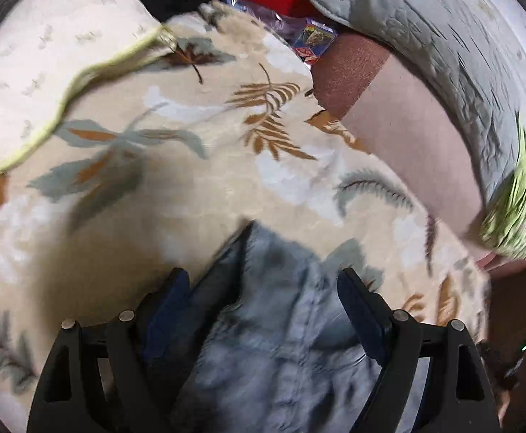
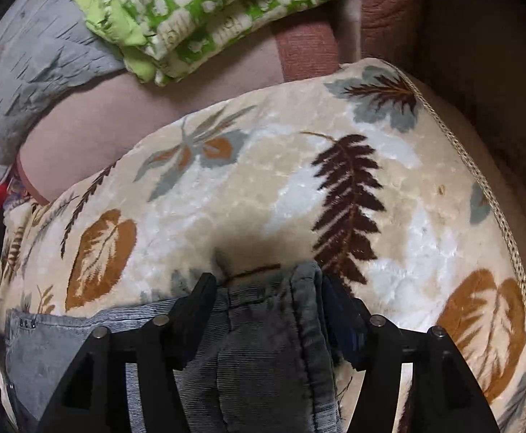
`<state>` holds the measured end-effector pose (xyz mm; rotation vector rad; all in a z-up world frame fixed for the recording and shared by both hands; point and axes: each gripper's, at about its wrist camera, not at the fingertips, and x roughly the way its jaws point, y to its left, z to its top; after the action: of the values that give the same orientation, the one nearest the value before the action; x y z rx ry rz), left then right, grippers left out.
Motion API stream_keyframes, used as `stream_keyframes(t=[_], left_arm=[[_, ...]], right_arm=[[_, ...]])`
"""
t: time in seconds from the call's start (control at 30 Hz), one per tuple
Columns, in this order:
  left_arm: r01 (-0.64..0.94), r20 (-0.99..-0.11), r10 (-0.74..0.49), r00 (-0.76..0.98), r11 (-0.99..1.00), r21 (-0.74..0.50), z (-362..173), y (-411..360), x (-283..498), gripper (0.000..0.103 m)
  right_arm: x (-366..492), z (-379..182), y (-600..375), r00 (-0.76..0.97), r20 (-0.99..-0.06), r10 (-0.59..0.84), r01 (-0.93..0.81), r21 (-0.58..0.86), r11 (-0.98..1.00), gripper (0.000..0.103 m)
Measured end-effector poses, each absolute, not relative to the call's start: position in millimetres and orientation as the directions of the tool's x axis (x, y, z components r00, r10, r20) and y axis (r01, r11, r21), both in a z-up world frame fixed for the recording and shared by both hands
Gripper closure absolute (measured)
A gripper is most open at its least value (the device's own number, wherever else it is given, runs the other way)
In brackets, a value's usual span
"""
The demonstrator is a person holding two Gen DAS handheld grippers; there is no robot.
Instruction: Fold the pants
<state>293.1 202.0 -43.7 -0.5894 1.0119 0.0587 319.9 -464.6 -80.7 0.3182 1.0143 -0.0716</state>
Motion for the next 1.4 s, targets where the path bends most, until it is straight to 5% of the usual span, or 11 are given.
stream_keyframes(t=[0.13,0.23,0.33,0.4,0.43,0.5,0.77,1.1,1.23,1.33,1.4], left_arm=[[-0.331,-0.83,-0.214,0.516,0.844,-0.423,-51.8,197.2,311.5,0.019],[-0.292,-0.837,-0.226,0.498,0.866,-0.407,-55.1,188.0,322.0,0.05],[-0.29,-0.849,-0.246,0.468,0.865,-0.41,-64.8,182.4,332.8,0.056],[-0.3,-0.86,-0.226,0.458,0.871,-0.389,-69.1,180.0,338.6,0.072],[-0.293,-0.868,-0.21,0.45,0.884,-0.365,-69.3,177.5,340.4,0.099],[-0.276,-0.865,-0.222,0.45,0.887,-0.371,-68.1,175.4,339.9,0.101],[-0.18,-0.766,-0.234,0.599,0.893,-0.413,-2.3,172.6,294.0,0.101],[-0.005,-0.555,-0.351,0.754,0.842,-0.54,80.3,217.8,104.6,0.101],[0.009,-0.6,-0.387,0.7,0.846,-0.534,56.0,233.7,32.2,0.1],[-0.048,-0.71,-0.355,0.608,0.877,-0.479,21.5,245.4,5.2,0.094],[-0.11,-0.785,-0.282,0.551,0.908,-0.403,6.1,251.5,1.0,0.077]], right_arm=[[318.7,-82.2,-471.0,0.512,-0.85,0.12,0.204,0.256,0.945,0.039],[318.6,-85.8,-472.4,0.504,-0.853,0.133,0.204,0.267,0.942,0.039],[324.1,-92.5,-468.7,0.494,-0.861,0.12,0.203,0.248,0.947,0.039],[326.7,-94.1,-463.6,0.483,-0.872,0.085,0.198,0.203,0.959,0.056],[327.8,-93.9,-462.1,0.475,-0.879,0.05,0.205,0.166,0.965,0.065],[327.4,-90.8,-466.9,0.471,-0.88,0.056,0.219,0.178,0.959,0.089],[291.8,-24.5,-461.2,0.595,-0.8,0.071,0.176,0.216,0.96,0.091],[138.2,67.0,-460.5,0.772,-0.602,0.203,0.033,0.357,0.933,0.092],[55.2,44.3,-469.8,0.761,-0.599,0.249,0.003,0.387,0.922,0.092],[6.8,-14.7,-470.2,0.641,-0.696,0.323,-0.005,0.418,0.909,0.088],[-14.2,-58.2,-467.7,0.517,-0.791,0.327,0.023,0.394,0.919,0.07]])
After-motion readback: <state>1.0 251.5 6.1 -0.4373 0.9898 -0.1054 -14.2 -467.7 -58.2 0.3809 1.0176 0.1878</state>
